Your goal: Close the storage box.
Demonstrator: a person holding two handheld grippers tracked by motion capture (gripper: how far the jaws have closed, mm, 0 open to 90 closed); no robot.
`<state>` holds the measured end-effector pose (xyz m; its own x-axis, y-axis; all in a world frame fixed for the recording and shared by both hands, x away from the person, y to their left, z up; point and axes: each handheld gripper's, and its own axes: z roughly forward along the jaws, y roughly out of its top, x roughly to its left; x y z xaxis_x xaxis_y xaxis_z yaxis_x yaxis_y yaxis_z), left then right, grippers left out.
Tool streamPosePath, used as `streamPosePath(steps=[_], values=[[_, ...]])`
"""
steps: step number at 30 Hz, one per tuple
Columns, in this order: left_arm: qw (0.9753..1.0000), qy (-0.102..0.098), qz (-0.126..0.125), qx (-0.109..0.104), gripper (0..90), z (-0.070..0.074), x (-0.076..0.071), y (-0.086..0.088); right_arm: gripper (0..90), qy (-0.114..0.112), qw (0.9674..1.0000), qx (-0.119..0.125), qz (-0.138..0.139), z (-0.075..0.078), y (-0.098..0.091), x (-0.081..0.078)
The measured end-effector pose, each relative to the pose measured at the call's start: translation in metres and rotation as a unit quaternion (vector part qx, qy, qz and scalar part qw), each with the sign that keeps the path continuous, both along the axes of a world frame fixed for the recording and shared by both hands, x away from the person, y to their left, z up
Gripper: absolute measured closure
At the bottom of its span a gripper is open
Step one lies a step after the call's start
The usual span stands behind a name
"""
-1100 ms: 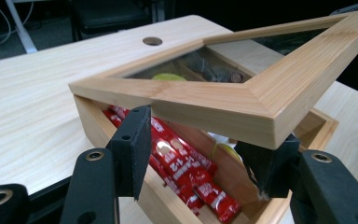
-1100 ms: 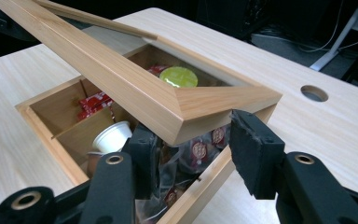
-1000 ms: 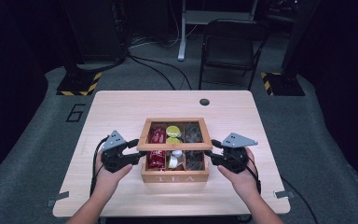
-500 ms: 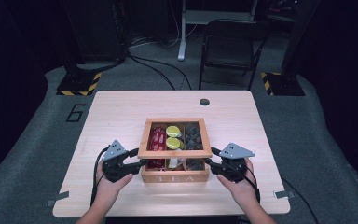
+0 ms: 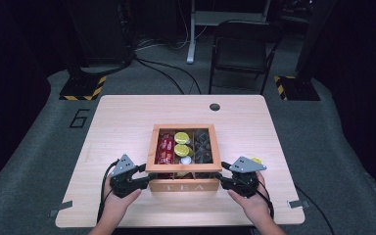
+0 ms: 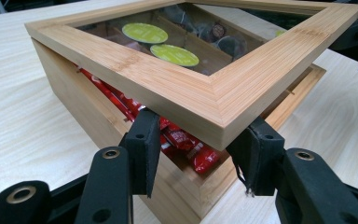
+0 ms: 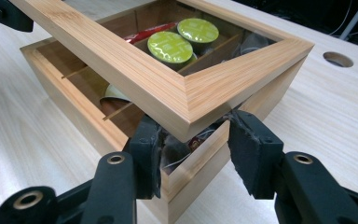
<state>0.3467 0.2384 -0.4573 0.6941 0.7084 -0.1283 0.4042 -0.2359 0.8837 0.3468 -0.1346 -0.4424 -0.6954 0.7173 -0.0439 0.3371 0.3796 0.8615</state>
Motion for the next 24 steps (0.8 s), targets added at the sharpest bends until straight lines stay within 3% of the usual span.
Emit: streamPosePath(steps=[4,11,24], values=[[1.0000,0.005,-0.003,0.004,54.5,-0.002,-0.001,0.000,57.4,0.015,0.9998,0.008,0.005,-0.002,-0.002,-0.001],[0.9999,0.004,-0.008,0.012,54.1,-0.007,-0.004,-0.001,57.4,0.015,0.9999,0.005,0.002,-0.008,-0.001,-0.004],[0.9997,0.021,-0.005,0.008,51.9,-0.013,-0.007,-0.001,57.3,0.037,0.9992,0.009,0.007,-0.016,-0.001,-0.005]])
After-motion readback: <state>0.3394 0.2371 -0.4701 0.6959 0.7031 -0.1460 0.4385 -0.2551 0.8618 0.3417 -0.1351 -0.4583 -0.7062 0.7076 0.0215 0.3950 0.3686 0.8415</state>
